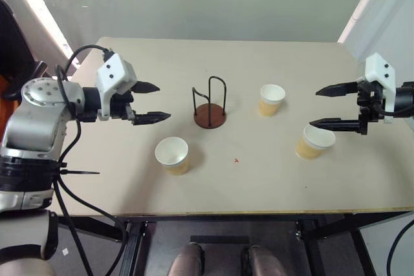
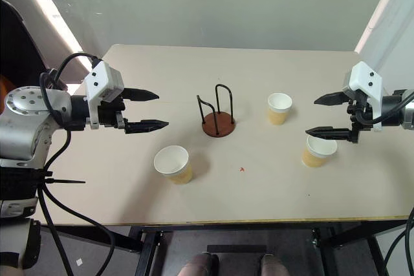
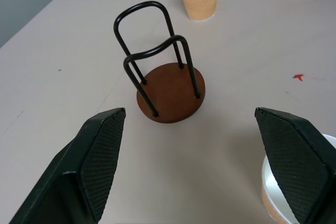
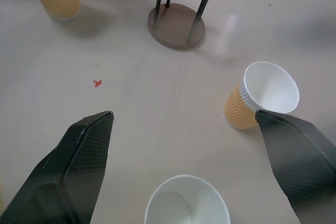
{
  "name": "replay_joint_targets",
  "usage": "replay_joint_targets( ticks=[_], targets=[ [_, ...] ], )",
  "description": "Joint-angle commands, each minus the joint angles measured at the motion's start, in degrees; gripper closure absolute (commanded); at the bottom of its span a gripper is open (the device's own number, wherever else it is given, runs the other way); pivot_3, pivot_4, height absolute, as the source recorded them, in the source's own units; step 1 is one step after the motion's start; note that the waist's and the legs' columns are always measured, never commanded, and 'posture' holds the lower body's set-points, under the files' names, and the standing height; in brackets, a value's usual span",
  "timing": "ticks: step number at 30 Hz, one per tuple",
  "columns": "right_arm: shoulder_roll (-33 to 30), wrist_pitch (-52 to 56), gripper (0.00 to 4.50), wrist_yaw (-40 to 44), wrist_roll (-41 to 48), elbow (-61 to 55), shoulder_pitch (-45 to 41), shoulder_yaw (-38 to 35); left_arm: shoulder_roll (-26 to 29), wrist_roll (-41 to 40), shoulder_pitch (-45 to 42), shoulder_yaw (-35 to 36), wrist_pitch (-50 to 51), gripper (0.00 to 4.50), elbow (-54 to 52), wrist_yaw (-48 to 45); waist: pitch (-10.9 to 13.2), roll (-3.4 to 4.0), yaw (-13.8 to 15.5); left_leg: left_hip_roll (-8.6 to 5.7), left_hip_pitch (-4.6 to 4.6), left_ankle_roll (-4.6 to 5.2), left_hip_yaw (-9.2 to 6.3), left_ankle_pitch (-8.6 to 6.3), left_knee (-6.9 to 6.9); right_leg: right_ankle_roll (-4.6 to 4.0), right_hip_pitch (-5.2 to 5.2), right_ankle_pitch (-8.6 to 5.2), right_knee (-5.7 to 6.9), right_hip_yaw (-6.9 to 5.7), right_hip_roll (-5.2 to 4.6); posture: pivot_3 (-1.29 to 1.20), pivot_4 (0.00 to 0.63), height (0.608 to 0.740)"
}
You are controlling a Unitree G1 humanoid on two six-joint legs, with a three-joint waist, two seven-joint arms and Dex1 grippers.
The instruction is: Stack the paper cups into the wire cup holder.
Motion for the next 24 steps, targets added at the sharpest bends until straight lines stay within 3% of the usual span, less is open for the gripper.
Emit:
replay_joint_targets(
  ticks=[1,12,24],
  targets=[
    [-1.6,0.4,0.0,-0.3,1.2,-2.0,0.2,-3.1,-0.1,0.4,-1.8,0.4,-1.4,0.27,0.4,-0.5,0.0,0.0,0.0,0.0,0.0,0.0,0.0,0.0,0.0,0.0,0.0,0.0,0.0,0.01,0.0,0.0,0.15,0.74],
    [-1.5,3.8,0.0,-4.2,2.5,-12.3,2.9,-3.2,-7.5,4.5,-5.5,-1.4,-3.5,0.27,9.1,6.2,0.0,0.0,0.1,0.0,0.0,0.0,0.02,0.01,0.03,0.16,0.02,0.09,0.01,0.0,0.0,0.0,0.15,0.74],
    [11.9,13.0,0.0,-25.7,-1.7,-19.1,-2.1,1.8,-18.3,12.1,-13.2,-4.9,-11.0,0.27,27.7,14.4,0.0,-0.01,0.2,-0.02,0.02,0.1,0.03,0.09,0.12,0.75,0.07,0.44,-0.07,0.03,-0.02,0.0,0.15,0.74]
  ],
)
